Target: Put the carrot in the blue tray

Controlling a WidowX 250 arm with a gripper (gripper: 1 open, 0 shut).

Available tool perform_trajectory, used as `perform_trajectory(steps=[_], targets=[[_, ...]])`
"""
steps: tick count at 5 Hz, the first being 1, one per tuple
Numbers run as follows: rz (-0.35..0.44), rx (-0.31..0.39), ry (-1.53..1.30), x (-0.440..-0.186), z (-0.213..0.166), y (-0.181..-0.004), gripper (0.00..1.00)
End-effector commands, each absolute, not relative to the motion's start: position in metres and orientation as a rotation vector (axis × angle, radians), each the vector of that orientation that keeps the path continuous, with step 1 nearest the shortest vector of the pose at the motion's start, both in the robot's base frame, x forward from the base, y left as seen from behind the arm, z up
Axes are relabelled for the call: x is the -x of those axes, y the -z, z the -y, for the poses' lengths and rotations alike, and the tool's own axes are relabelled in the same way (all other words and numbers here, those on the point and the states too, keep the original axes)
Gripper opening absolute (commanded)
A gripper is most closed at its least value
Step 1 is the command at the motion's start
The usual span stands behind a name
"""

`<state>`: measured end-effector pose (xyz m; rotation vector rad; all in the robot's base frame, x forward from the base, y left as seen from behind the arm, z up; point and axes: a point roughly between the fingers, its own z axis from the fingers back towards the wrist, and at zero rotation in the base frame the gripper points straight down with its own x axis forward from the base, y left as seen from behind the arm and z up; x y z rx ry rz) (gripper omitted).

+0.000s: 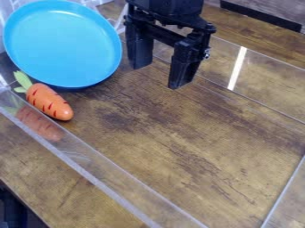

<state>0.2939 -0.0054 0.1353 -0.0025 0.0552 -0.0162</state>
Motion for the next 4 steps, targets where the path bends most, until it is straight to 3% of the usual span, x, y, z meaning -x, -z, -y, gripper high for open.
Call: perform_trajectory(steps=[1,4], targets=[[-0.07,-0.002,0.062,-0.292,0.003,-0.129,1.0],[-0.111,-0.013,0.222,-0.286,-0.014,-0.113,1.0]])
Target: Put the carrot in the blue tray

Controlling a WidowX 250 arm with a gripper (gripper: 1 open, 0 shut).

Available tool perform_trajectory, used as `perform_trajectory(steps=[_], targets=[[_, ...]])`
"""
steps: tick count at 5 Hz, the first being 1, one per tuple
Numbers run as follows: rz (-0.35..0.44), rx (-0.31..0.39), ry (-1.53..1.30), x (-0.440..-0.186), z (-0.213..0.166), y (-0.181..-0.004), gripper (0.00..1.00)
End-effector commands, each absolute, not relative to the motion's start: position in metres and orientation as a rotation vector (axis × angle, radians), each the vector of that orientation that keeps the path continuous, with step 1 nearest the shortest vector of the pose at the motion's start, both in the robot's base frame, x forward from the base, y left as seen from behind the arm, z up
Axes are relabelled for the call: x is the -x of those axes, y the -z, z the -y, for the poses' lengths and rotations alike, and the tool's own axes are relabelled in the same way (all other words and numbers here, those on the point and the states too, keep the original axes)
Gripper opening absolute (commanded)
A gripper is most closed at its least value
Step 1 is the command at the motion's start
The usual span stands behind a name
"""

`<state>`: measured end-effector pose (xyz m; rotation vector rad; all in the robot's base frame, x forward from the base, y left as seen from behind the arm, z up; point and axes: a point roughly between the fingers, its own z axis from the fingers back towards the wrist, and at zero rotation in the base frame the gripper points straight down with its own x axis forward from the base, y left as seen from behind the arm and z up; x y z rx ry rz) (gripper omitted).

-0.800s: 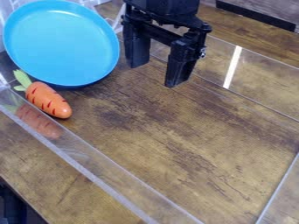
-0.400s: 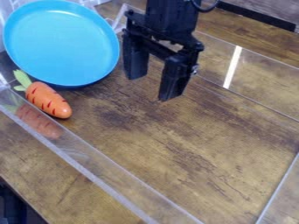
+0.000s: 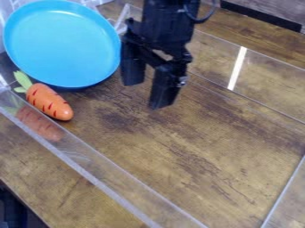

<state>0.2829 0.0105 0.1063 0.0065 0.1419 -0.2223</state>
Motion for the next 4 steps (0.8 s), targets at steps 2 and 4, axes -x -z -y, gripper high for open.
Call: perform_trajectory(steps=[2,4], targets=[[-0.112,-0.037,0.435,-0.263,-0.052,-0.113,1.0],[-0.15,-0.077,0.614,-0.256,-0.104,-0.111,1.0]])
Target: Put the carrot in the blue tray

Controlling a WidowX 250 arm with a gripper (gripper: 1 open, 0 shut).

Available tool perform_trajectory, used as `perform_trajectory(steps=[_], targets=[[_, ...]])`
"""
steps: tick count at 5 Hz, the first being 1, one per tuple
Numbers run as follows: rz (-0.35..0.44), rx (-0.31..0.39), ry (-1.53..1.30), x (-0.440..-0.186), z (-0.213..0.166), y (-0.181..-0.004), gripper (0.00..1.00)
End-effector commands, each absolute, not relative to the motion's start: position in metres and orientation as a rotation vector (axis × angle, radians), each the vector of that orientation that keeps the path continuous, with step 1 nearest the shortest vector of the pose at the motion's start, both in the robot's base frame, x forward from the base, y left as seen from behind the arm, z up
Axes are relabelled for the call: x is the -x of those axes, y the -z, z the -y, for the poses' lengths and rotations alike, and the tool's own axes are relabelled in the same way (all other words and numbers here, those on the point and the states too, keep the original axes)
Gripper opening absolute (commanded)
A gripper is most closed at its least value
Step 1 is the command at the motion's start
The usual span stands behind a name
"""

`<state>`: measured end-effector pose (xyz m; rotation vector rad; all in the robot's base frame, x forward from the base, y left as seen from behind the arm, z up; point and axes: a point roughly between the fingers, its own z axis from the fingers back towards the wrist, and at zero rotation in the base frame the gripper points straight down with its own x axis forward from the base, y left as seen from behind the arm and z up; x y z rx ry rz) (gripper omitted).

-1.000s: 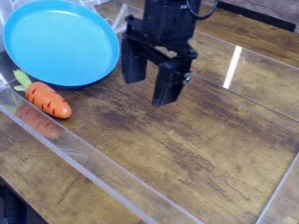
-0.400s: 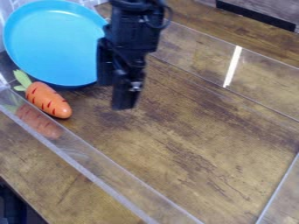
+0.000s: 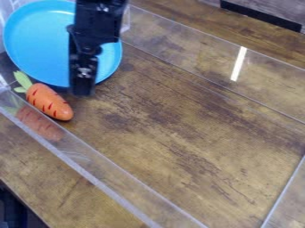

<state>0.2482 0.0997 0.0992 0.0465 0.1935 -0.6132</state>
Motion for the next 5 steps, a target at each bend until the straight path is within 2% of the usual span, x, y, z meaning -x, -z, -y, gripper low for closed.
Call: perform_trajectory(steps=[1,5], targets=[[-0.148,-0.091,0.664,-0.262,-0.114,-0.107,1.0],[-0.164,-0.111,0.666,-0.256,-0.152,-0.069,1.0]])
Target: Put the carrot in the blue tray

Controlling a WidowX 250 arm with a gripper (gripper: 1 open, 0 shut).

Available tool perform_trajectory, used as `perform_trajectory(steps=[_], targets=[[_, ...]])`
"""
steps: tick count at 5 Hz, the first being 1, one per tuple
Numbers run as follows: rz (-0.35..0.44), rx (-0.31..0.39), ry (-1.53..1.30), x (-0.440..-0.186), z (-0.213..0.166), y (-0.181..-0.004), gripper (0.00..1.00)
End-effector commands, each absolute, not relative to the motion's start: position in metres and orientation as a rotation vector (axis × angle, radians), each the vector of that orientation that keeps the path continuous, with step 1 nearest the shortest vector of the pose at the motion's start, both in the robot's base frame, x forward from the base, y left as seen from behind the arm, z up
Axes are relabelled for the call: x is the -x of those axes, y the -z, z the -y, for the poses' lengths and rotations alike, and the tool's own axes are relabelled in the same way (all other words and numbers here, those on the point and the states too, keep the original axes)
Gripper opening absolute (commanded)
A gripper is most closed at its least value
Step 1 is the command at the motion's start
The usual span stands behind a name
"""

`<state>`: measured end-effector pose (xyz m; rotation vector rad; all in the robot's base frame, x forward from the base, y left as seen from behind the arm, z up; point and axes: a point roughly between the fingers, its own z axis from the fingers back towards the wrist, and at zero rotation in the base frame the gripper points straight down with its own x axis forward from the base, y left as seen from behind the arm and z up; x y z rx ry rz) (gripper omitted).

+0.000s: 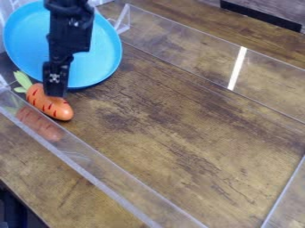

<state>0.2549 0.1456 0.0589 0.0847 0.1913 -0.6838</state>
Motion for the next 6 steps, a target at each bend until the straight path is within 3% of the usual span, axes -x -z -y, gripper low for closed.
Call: perform_trajectory(steps=[1,4,6], targets=[[-0.164,-0.111,0.654,-0.255,-0.16,-0.06,1.0],[-0.154,-0.107,0.623,-0.257,-0.186,-0.033,1.0],[-0.143,-0.099,0.609,-0.258,-0.19,-0.026,1.0]])
